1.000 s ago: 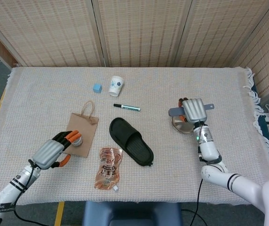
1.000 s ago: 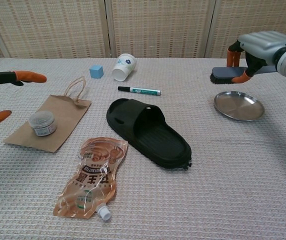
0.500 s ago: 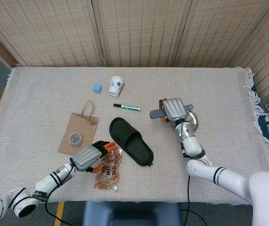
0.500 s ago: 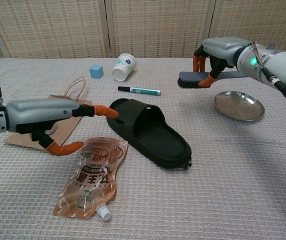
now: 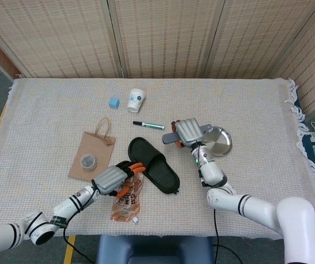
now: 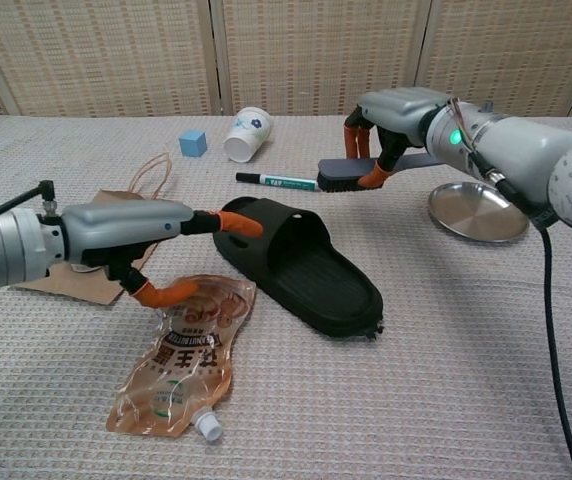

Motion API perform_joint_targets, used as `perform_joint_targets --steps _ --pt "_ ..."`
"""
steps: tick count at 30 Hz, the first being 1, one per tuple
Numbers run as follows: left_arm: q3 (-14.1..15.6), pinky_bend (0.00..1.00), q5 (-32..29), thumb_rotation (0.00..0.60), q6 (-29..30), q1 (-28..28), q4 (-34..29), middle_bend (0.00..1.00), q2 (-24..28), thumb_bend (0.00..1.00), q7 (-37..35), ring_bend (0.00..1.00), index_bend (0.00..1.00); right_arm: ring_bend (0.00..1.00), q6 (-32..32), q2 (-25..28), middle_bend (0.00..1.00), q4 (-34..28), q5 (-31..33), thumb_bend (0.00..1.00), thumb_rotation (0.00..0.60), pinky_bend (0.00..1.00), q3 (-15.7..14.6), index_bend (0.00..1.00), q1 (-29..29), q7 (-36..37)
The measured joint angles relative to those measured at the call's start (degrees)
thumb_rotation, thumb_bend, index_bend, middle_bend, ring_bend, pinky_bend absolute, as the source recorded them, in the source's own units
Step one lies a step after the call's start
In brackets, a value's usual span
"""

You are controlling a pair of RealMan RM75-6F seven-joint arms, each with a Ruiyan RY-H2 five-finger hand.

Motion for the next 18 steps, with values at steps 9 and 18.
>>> perform_joint_targets --steps 9,18 --pt "0.73 0.06 0.9 0.6 -0.52 -3.12 4.79 0.0 -3.36 0.56 -4.45 0.0 0.0 0.56 -0.86 -2.67 0.6 2.22 0.12 0.35 0.6 0.84 -0.87 0.91 2.32 -0.31" --pt "1.94 0.06 0.2 0.6 -1.17 -4.26 7.8 0.0 -4.9 0.56 -5.76 0.0 0.0 0.56 -1.19 -2.82 0.6 2.72 -0.69 0.35 0.6 0.84 -1.85 0.91 2.35 1.15"
